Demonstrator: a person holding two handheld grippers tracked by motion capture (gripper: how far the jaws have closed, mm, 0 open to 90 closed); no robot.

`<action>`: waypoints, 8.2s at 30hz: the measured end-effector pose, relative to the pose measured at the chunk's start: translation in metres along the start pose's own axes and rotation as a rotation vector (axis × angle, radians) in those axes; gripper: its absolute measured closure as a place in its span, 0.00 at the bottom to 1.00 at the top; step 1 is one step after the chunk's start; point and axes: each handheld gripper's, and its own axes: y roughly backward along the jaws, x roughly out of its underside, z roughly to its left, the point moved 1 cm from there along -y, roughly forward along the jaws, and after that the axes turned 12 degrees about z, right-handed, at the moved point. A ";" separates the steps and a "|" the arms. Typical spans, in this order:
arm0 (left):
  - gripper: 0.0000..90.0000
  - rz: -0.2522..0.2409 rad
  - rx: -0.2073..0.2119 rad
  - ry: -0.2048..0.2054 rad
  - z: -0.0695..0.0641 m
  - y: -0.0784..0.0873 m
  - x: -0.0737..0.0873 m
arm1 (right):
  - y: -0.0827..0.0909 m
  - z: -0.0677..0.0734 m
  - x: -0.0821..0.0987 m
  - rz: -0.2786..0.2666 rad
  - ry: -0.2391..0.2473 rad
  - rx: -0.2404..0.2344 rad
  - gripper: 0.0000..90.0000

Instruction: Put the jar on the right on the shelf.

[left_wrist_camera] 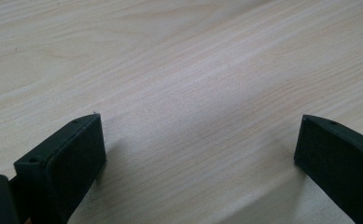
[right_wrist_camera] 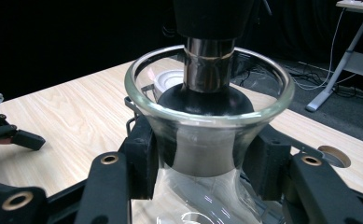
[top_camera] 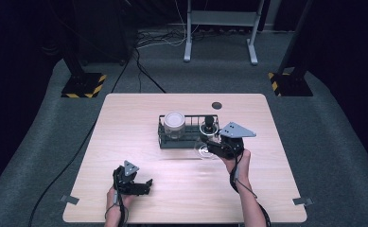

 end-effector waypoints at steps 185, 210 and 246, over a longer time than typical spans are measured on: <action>0.02 -0.002 0.001 0.001 0.000 0.000 0.000 | -0.093 -0.043 -0.023 0.101 -0.012 0.123 0.57; 0.02 -0.002 0.000 0.002 0.000 0.000 0.000 | -0.090 -0.053 -0.016 0.073 -0.075 0.082 0.57; 0.02 -0.002 -0.001 0.001 0.000 0.000 0.000 | -0.028 -0.030 0.023 0.184 -0.041 0.119 0.03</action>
